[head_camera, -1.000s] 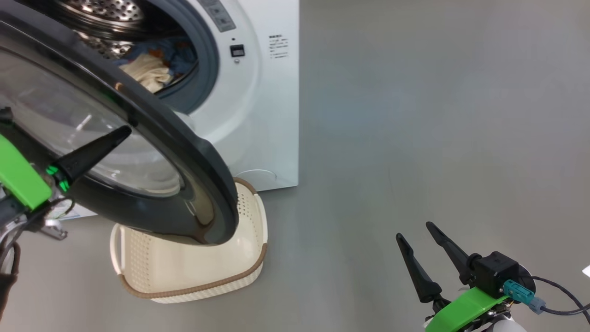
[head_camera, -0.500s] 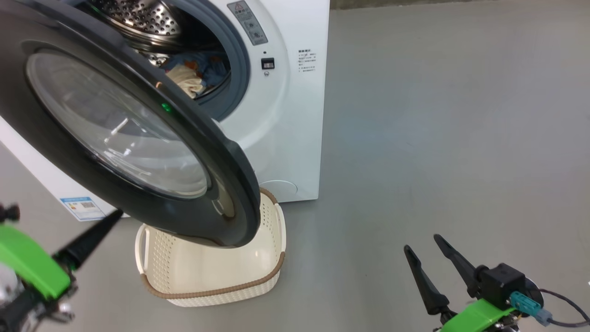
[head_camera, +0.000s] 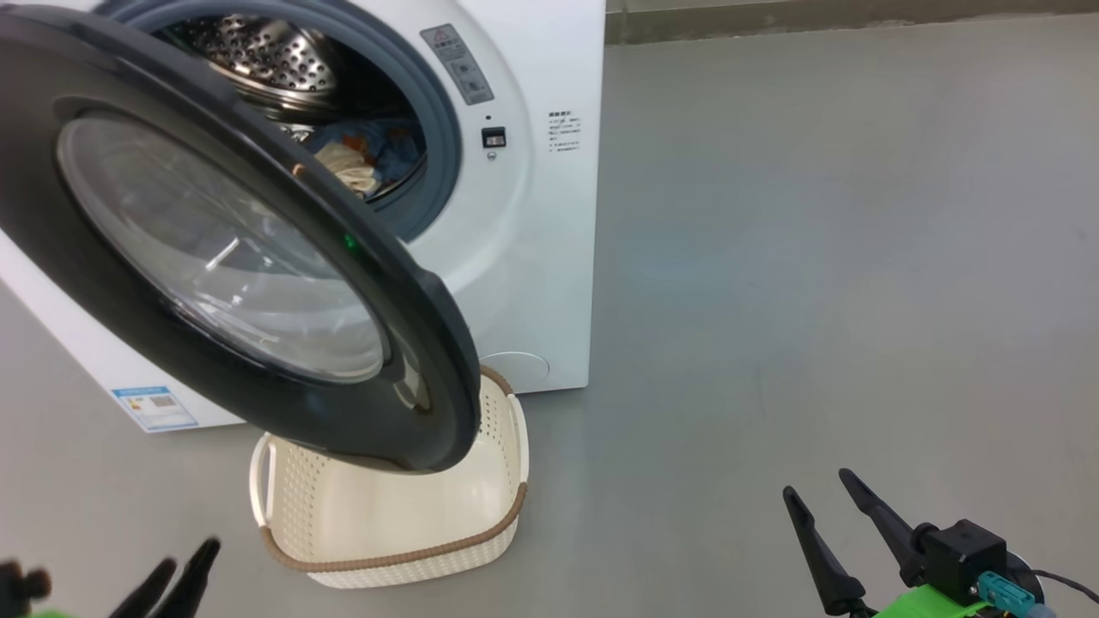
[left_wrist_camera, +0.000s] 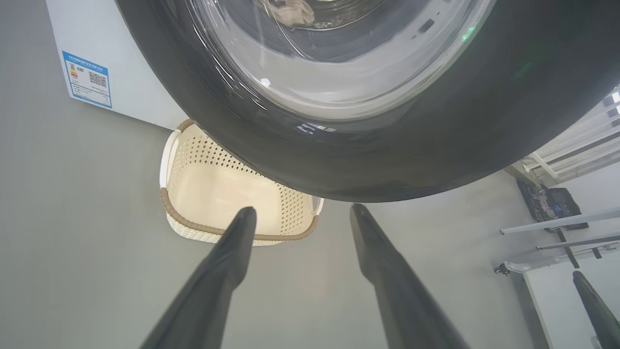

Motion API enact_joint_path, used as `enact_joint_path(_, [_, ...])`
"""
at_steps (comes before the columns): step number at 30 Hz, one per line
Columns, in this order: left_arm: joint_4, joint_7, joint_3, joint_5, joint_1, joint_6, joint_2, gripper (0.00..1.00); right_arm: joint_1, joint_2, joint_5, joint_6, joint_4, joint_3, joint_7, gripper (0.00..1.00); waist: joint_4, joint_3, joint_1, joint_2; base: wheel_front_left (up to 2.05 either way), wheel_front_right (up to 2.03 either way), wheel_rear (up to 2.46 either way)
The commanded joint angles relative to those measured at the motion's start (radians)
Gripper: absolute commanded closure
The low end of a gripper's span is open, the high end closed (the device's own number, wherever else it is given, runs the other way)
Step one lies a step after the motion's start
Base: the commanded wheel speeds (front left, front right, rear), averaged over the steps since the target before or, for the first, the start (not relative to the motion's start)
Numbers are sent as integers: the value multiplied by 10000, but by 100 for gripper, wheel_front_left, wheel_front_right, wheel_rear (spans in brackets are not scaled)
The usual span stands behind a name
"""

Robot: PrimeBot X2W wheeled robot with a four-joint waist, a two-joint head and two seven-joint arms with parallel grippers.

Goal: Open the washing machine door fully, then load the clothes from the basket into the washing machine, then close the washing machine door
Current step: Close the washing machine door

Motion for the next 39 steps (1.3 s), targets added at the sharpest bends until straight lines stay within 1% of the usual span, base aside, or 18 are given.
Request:
enact_joint_path(1, [81, -639, 215, 176, -215, -69, 468, 0, 3, -177, 51, 16, -244, 152, -49, 0, -98, -32, 0, 0, 0, 0, 0])
enact_joint_path(5, [549, -1965, -320, 410, 26, -69, 504, 0, 38, -249, 72, 16, -217, 67, -49, 0, -285, -98, 0, 0, 0, 0, 0])
enact_joint_path(7, [924, -2518, -595, 767, 104, -69, 544, 0, 59, -259, 90, 16, -199, 32, -49, 0, -396, -128, 0, 0, 0, 0, 0])
enact_joint_path(9, [1259, -2819, -776, 1103, 108, -69, 455, 0, 60, -277, 105, 16, -180, 38, -49, 0, -502, -155, 0, 0, 0, 0, 0])
enact_joint_path(12, [1709, -2981, -604, 1674, 95, -69, 171, 0, 60, -305, 123, 16, -158, -6, -49, 0, -648, -178, 0, 0, 0, 0, 0])
enact_joint_path(13, [1709, -2981, -604, 1674, 95, -69, 171, 0, 60, -305, 123, 16, -158, -6, -49, 0, -648, -178, 0, 0, 0, 0, 0])
enact_joint_path(16, [1848, -2994, 346, 2854, 126, -69, -363, 0, 97, -330, 127, 16, -142, -121, -49, 0, -735, -181, 0, 0, 0, 0, 0])
enact_joint_path(20, [1746, -2997, 1587, 5068, 431, -69, -1166, 0, 104, -311, 111, 16, -184, -286, -49, 0, -875, -161, 0, 0, 0, 0, 0])
enact_joint_path(23, [1436, -2998, 2532, 6158, 700, -69, -1902, 0, 114, -293, 91, 16, -204, -435, -49, 0, -971, -162, 0, 0, 0, 0, 0])
enact_joint_path(27, [975, -2999, 3504, 7456, 991, -69, -2602, 0, 135, -289, 72, 16, -195, -579, -49, 0, -1063, -174, 0, 0, 0, 0, 0])
enact_joint_path(33, [359, -2999, 4653, 8953, 1340, -69, -3449, 0, 132, -259, 25, 16, -190, -801, -49, 0, -1167, -198, 0, 0, 0, 0, 0])
enact_joint_path(39, [251, -2999, 5058, 9591, 1481, -69, -3840, 0, 108, -230, -12, 16, -167, -964, -49, 0, -1179, -183, 0, 0, 0, 0, 0])
